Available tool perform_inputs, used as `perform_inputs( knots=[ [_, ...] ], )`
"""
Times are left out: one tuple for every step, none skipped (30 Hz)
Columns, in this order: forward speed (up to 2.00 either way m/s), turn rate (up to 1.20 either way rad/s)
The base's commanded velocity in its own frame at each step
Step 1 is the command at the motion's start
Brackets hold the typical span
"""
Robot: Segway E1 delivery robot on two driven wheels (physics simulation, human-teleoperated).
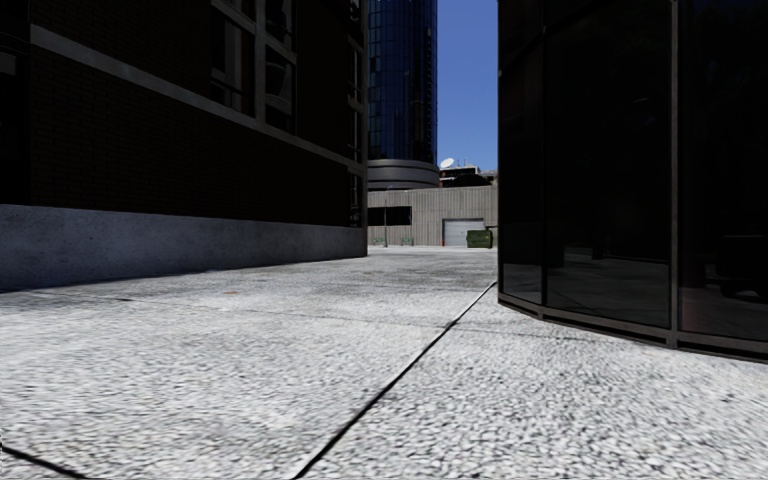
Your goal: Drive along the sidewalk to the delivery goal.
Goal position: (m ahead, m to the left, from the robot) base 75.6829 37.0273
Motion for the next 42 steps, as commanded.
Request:
perform_inputs(
  knots=[
    [0.00,0.00],
    [0.00,0.00],
    [0.00,0.00],
    [0.00,0.00],
    [0.00,0.00],
    [0.00,0.00],
    [0.00,0.00],
    [0.00,0.00],
    [0.00,0.00],
    [1.63,0.00],
    [1.87,0.00],
    [1.93,0.00],
    [1.93,0.00],
    [1.95,0.00],
    [1.97,0.00],
    [1.97,0.00],
    [1.97,0.00],
    [1.97,0.00],
    [1.97,0.00],
    [1.97,0.00],
    [1.97,0.00],
    [1.97,0.00],
    [1.97,0.00],
    [1.97,0.00],
    [1.97,0.00],
    [1.97,0.00],
    [1.97,0.00],
    [1.97,0.00],
    [1.97,0.00],
    [1.97,0.15],
    [1.97,0.23],
    [1.97,0.23],
    [1.97,0.29],
    [1.97,0.31],
    [1.97,0.31],
    [1.97,0.31],
    [1.97,0.31],
    [1.97,0.31],
    [1.97,0.31],
    [1.97,0.31],
    [1.97,0.31],
    [1.97,0.31]
  ],
)
